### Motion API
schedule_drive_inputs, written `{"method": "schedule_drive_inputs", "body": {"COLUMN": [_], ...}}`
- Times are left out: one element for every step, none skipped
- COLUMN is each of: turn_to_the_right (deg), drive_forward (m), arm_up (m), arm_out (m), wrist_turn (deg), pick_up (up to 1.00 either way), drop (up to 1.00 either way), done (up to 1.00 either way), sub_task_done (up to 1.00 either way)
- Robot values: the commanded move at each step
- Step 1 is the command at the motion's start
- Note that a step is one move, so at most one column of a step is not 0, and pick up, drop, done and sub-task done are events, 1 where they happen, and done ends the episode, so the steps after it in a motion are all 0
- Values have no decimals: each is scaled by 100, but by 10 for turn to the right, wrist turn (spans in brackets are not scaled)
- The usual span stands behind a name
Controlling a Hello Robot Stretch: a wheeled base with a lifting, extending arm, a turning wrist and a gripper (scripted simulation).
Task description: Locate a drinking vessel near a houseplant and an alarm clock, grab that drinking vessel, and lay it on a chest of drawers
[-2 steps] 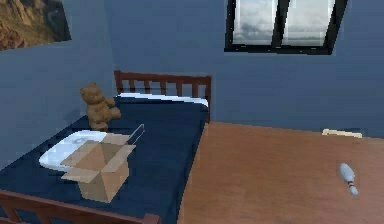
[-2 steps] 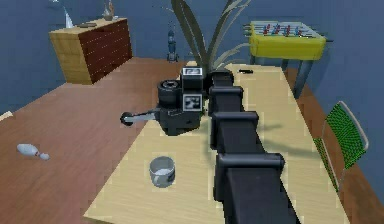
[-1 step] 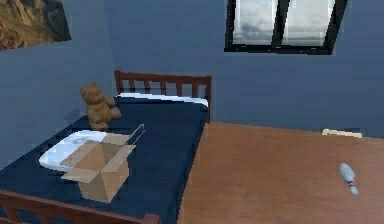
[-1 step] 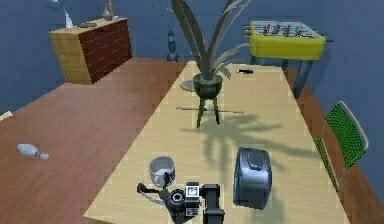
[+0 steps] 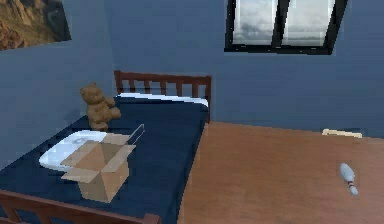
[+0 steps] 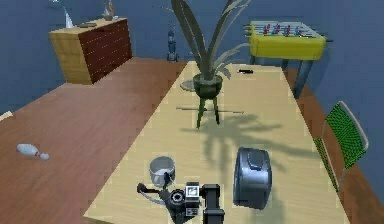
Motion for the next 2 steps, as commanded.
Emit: {"method": "schedule_drive_inputs", "body": {"turn_to_the_right": [0, 0], "drive_forward": [0, 0], "arm_up": [10, 20], "arm_out": [0, 0], "wrist_turn": [0, 0], "pick_up": [0, 0], "drop": [0, 0], "done": [0, 0], "sub_task_done": [0, 0]}}
